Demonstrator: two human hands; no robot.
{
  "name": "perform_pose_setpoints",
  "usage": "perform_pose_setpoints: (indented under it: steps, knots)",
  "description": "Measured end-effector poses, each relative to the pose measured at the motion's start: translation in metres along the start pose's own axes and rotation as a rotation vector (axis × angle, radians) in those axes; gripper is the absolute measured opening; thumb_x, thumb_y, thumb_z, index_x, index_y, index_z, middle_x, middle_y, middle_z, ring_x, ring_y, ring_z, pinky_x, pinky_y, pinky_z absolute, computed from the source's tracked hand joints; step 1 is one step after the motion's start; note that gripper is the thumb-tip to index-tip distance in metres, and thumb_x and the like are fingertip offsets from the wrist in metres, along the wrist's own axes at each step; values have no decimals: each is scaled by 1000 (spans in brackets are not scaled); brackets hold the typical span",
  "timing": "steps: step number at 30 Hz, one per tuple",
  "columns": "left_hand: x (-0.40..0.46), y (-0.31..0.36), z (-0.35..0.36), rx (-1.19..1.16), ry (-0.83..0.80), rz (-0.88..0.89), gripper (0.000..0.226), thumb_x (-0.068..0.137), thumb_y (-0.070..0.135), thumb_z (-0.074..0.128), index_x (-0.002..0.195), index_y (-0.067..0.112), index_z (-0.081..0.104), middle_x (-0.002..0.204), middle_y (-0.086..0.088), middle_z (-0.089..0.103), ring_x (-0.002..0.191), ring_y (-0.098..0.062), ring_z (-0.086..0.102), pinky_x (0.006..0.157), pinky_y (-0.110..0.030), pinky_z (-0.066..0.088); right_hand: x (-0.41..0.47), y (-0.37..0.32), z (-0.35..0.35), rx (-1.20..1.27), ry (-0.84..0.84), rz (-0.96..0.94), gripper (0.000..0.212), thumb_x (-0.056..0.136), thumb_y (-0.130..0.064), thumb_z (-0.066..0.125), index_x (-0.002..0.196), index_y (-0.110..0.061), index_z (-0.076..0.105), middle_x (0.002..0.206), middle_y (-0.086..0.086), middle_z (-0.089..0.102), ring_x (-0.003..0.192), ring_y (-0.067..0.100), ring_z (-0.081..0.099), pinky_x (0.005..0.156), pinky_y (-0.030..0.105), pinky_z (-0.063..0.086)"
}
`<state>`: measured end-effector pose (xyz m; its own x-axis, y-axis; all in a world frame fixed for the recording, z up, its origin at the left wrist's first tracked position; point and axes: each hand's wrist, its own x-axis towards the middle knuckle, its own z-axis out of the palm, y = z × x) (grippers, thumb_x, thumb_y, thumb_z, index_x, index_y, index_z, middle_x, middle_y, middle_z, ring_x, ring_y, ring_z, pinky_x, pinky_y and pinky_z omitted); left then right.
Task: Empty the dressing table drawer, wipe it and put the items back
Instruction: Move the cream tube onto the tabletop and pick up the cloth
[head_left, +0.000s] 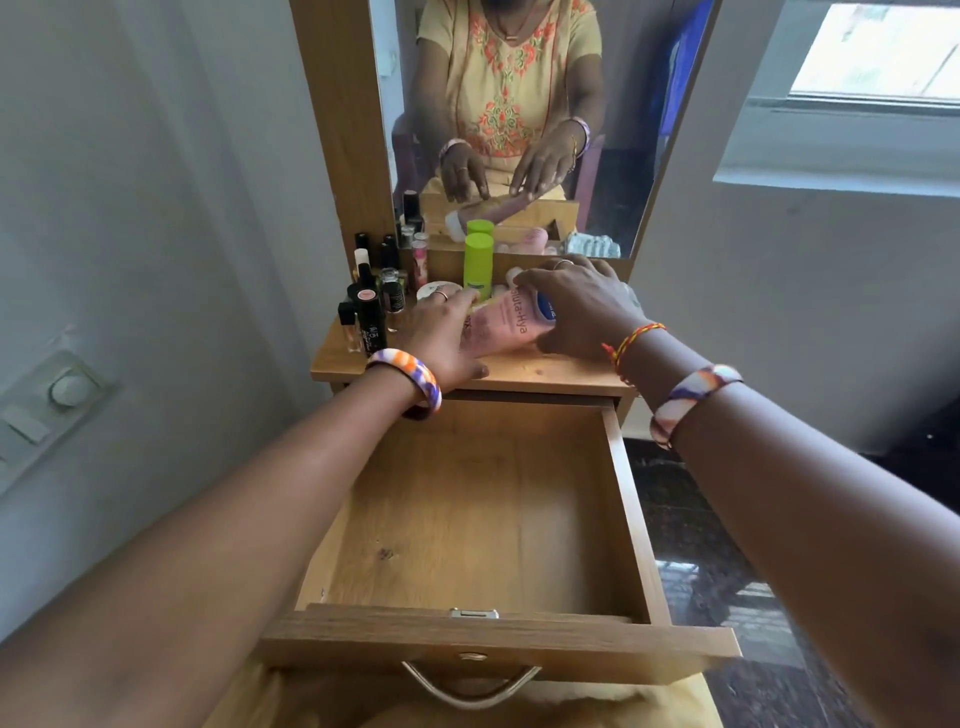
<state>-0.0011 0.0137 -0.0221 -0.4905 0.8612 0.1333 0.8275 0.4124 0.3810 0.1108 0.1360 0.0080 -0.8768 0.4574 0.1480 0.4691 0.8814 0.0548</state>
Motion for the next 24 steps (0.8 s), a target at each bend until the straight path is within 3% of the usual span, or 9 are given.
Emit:
perform_pose_setpoints:
  steps: [8, 18, 24]
  knots:
    - [17, -8, 17, 92, 90, -19, 72, 82, 11, 67, 144, 13, 29, 144, -10, 41, 133, -28, 37, 106, -38, 35, 40, 11, 15, 87, -58, -66, 68, 75, -18, 71, 137, -21, 42, 135, 9, 49, 131, 30, 37, 105, 42, 32]
    - [39, -14, 24, 107, 220, -19, 53, 86, 1, 56, 136, 11, 42, 135, -11, 50, 125, -29, 45, 96, -37, 42, 65, 25, 23, 146, -38, -154, 61, 83, -18, 65, 139, -19, 41, 139, 6, 48, 136, 27, 33, 109, 45, 28]
    - [43, -13, 27, 104, 223, -48, 58, 86, 3, 57, 140, 13, 37, 139, -10, 46, 129, -28, 41, 98, -38, 42, 73, 30, 33, 164, -55, -147, 65, 84, -18, 63, 144, -19, 36, 145, 7, 41, 137, 28, 31, 112, 45, 29]
